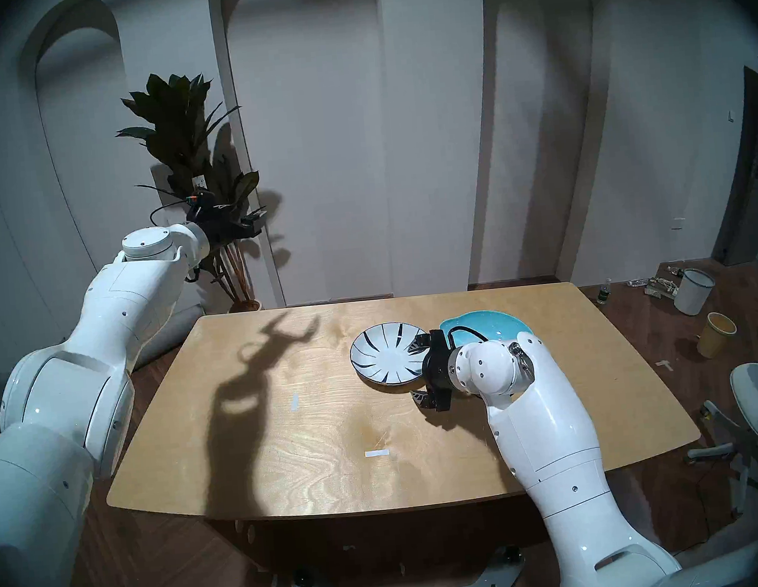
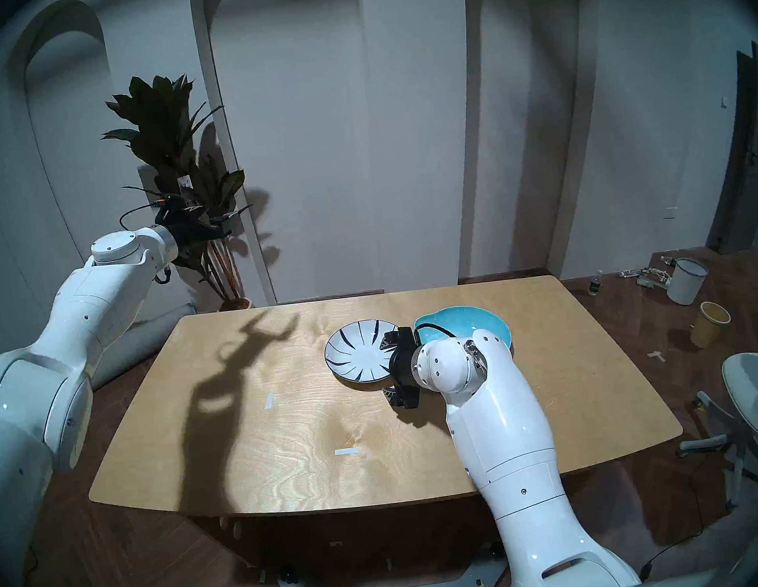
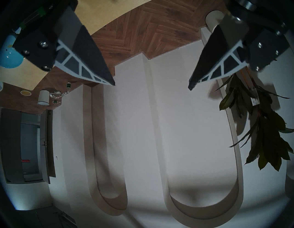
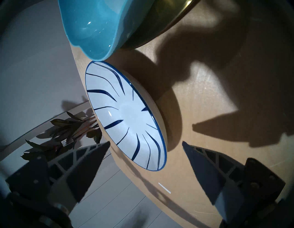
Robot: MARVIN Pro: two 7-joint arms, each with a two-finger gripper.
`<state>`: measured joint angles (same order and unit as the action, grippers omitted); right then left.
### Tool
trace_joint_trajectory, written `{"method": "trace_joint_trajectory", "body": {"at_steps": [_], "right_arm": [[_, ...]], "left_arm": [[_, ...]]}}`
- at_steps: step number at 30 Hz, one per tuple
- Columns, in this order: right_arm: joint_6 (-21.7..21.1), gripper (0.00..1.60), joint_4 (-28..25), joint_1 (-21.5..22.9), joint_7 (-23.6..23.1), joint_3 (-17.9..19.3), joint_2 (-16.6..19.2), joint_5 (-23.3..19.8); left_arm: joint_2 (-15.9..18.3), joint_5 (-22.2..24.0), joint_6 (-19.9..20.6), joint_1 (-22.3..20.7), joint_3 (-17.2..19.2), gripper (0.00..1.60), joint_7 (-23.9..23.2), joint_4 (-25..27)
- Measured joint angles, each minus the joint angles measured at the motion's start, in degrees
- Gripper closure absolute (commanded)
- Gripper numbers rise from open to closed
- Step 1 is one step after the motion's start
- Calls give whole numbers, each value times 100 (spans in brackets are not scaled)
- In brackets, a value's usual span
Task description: Stack the plates into one stack
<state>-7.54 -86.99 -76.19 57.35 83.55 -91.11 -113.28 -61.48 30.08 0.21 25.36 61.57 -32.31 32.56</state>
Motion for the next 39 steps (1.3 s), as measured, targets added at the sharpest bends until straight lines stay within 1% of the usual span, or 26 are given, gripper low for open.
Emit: {"method": "trace_joint_trajectory", "body": {"at_steps": [7,21,31,39], "right_arm": [[-161,0,480,265,-153,-9,25,0],[-361,0,1113,601,-399,-13,36,-16],[-398,0,1216,686,-442,0,1,-111],[-401,0,1202,689,-317,15,-31,-228]], "left_arm": [[-3,-6,-2,-1,3,0,0,-3],[-8,-15,-6,-5,8,0,-2,-15],[-12,-21,-10,-8,11,0,-3,-23],[-15,-27,-15,-12,13,0,-4,-37]]}}
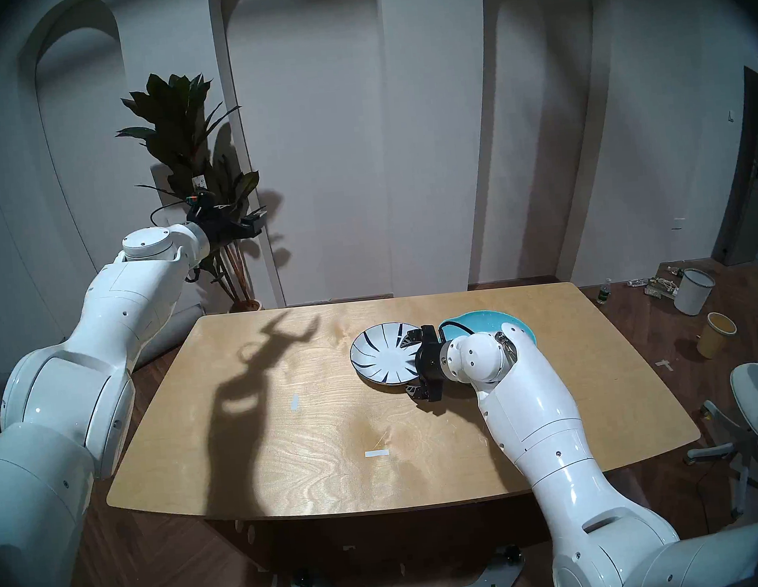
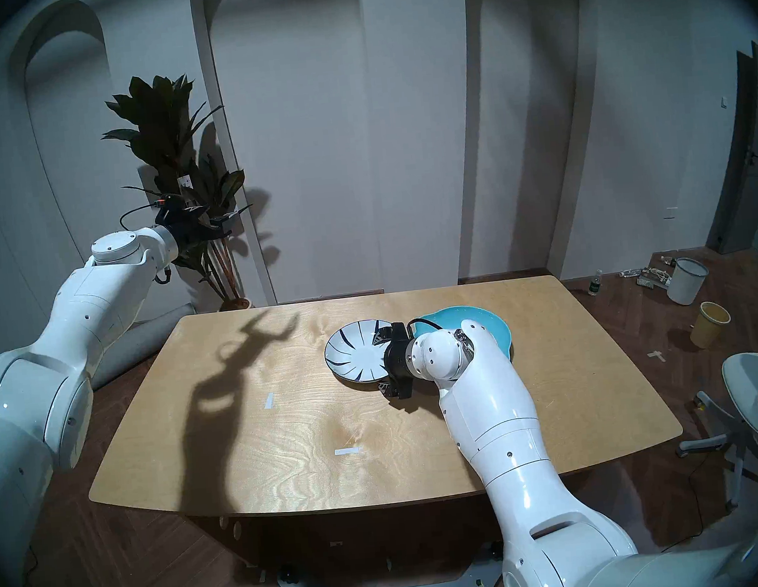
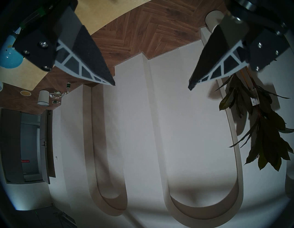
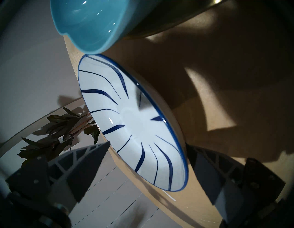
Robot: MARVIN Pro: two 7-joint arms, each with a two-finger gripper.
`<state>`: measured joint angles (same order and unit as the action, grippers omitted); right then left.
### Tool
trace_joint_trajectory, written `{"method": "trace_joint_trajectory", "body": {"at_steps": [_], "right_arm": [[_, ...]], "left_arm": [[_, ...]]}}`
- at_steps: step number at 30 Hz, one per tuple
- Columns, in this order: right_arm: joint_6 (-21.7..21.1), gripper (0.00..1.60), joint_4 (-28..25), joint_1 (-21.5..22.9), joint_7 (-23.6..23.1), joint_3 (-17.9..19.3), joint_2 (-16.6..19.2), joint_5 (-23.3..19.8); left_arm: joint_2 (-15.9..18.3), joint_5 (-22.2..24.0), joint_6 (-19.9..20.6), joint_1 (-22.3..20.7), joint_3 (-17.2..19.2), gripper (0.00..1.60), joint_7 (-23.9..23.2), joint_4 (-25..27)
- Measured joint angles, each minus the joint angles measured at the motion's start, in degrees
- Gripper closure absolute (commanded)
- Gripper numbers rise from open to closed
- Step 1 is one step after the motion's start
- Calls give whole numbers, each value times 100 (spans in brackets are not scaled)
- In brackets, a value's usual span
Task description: Stack the plates into one stack
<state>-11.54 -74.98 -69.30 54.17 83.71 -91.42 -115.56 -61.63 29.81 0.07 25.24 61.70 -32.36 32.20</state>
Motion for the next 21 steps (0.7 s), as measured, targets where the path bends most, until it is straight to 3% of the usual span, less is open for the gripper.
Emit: {"method": "trace_joint_trajectory", "body": {"at_steps": [12,16,17,20,21], "right_arm": [[-8,0,24,-29,28,39,-8,-63],[-26,9,81,-29,-3,44,-10,-79],[-33,21,108,-28,-21,46,-12,-84],[-53,33,178,-15,-66,54,-17,-104],[-60,51,203,-11,-77,54,-19,-107]], "left_arm": [[-5,-7,-7,-7,3,0,-3,-11],[-7,-9,-9,-9,5,0,-4,-15],[-7,-9,-9,-10,5,0,-5,-16],[-8,-11,-10,-11,6,0,-6,-20],[-8,-11,-11,-12,6,0,-6,-20]]}}
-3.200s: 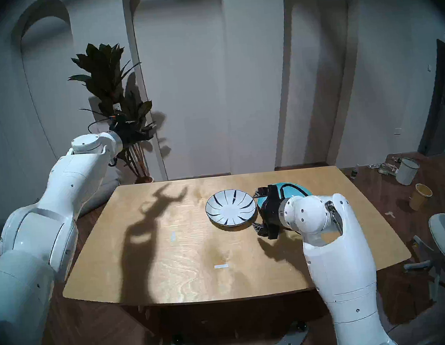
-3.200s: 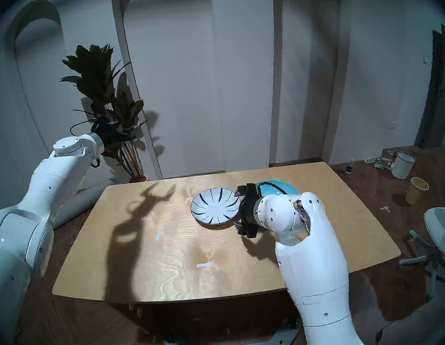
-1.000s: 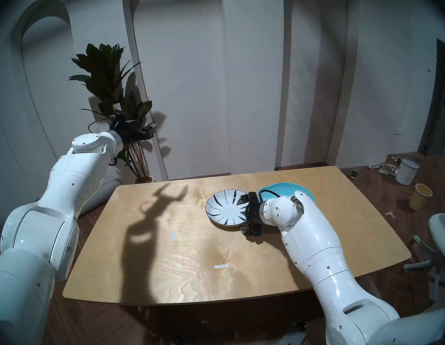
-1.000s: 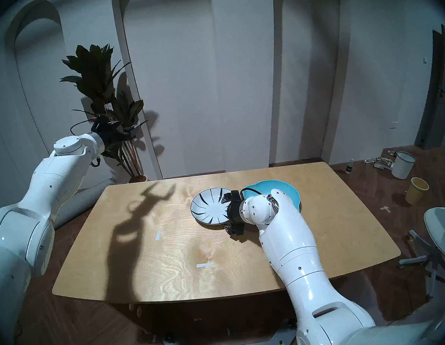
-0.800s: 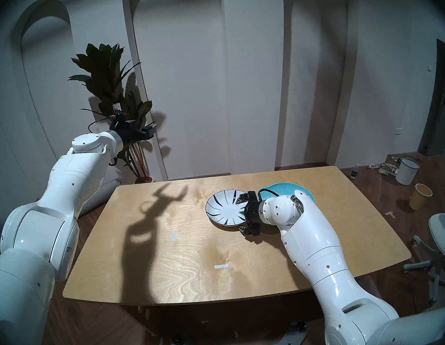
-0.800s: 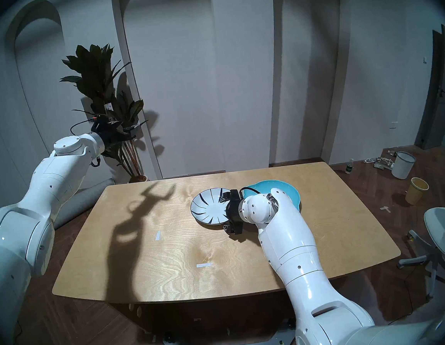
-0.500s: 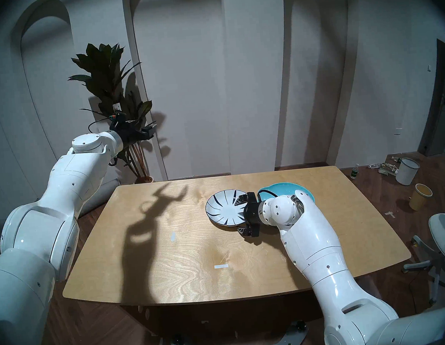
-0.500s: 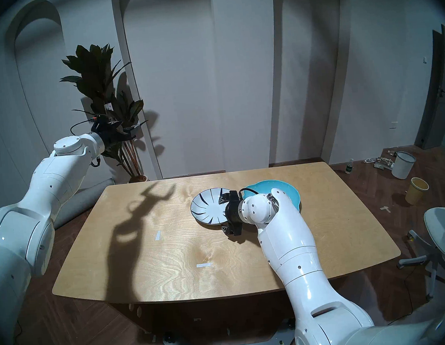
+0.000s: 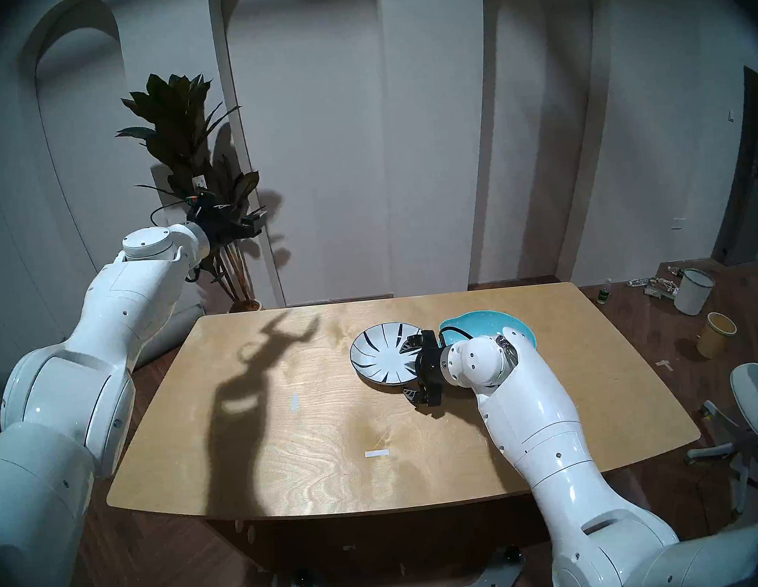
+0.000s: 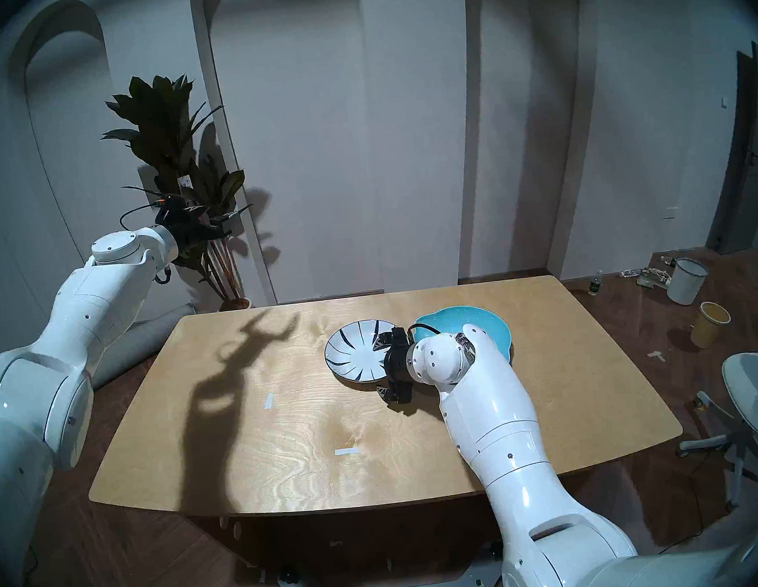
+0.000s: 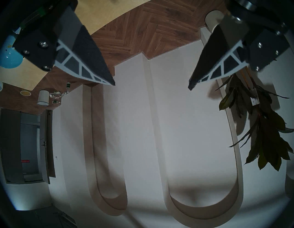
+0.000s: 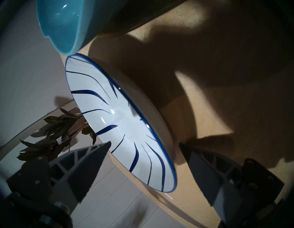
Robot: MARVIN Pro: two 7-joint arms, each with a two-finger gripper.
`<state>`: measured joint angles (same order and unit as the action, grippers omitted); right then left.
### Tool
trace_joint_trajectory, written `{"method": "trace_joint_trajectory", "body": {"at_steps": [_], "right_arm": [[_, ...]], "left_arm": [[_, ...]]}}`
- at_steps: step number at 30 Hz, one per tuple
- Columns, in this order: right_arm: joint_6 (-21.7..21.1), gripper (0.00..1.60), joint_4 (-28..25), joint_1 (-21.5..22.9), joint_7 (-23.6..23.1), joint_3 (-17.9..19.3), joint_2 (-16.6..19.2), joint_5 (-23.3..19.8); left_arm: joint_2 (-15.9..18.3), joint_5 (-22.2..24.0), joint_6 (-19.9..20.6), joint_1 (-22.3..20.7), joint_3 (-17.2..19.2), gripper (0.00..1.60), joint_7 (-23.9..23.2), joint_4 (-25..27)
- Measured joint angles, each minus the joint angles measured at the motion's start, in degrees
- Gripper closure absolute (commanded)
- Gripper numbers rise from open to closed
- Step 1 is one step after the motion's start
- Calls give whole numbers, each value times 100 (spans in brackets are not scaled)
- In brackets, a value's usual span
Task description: Stack the plates into one stack
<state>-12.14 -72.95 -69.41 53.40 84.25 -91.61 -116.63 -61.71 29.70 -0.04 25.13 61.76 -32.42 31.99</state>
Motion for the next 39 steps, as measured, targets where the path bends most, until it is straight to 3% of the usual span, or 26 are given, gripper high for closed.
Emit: {"method": "trace_joint_trajectory", "body": {"at_steps": [2,7,11,12,23,39], "right_arm": [[-16,82,63,5,-28,1,-3,-7],[-39,97,228,2,-74,4,-6,-18],[-64,136,250,2,-104,13,-7,-34],[-72,160,254,2,-115,15,-8,-40],[-222,160,159,-29,-190,-73,-5,-32],[-677,160,-117,-163,-637,-769,333,831]], "left_arm": [[-1,-1,-1,-1,0,0,-1,-2],[-2,-3,-2,-3,2,0,-2,-4],[-3,-4,-3,-3,3,0,-3,-5],[-3,-4,-4,-4,4,0,-3,-5],[-4,-7,-5,-5,9,0,-4,-6],[-6,-12,-5,-5,16,0,-5,-6]]}}
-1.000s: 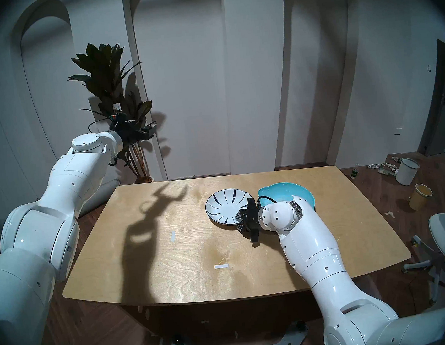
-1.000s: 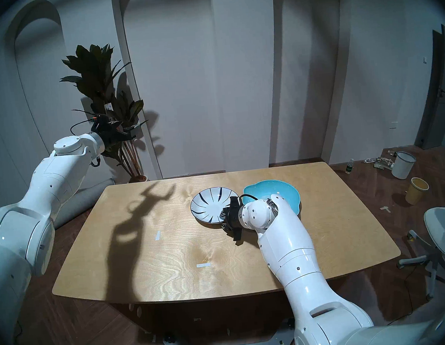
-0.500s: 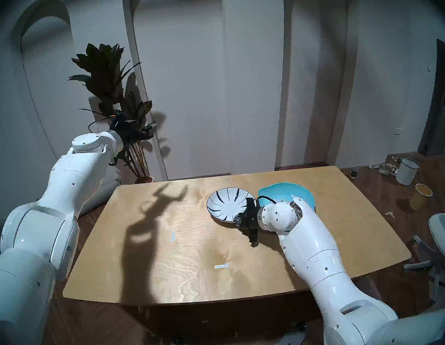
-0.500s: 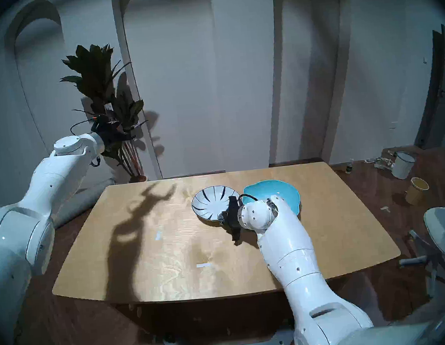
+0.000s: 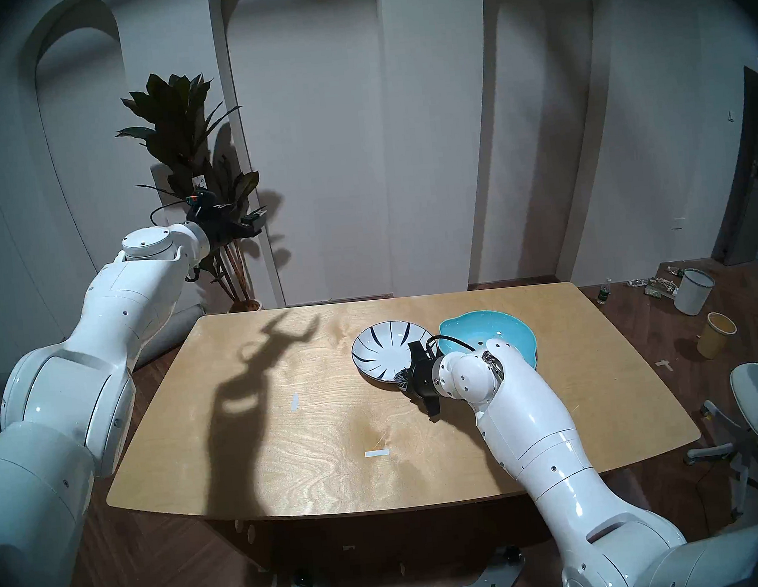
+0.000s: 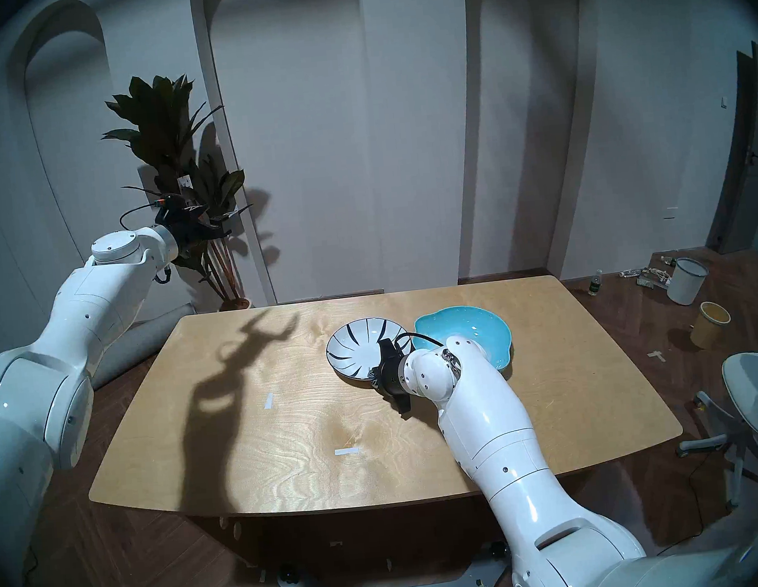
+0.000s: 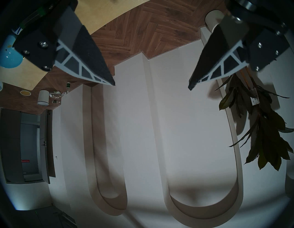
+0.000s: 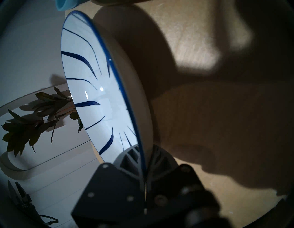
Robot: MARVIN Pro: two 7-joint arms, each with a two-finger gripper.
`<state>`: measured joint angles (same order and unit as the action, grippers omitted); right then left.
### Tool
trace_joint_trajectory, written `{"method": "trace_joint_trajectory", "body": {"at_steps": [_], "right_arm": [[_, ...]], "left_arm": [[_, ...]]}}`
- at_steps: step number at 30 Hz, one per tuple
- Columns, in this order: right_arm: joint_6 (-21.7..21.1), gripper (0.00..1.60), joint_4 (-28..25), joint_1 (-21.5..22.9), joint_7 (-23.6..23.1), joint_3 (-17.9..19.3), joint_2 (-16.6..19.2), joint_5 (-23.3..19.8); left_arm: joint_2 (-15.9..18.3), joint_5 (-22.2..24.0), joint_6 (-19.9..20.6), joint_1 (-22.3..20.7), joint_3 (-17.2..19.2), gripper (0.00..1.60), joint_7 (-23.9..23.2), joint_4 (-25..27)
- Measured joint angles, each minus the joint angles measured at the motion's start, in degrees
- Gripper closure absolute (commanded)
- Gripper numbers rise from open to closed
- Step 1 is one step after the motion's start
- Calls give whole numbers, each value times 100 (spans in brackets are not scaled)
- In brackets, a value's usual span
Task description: Stack the plates into one stack
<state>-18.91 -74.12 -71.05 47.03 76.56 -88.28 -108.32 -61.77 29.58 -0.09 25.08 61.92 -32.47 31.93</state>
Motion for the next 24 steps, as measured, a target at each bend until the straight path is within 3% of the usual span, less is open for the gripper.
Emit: {"method": "trace_joint_trajectory", "body": {"at_steps": [18,24], "right_arm": [[-146,160,-30,-180,-422,69,26,-61],[-261,160,-130,-194,-550,-208,138,274]], "left_arm": [[-2,-7,-2,-2,5,0,-3,-2],[-2,-9,-2,-2,7,0,-4,-2]]}}
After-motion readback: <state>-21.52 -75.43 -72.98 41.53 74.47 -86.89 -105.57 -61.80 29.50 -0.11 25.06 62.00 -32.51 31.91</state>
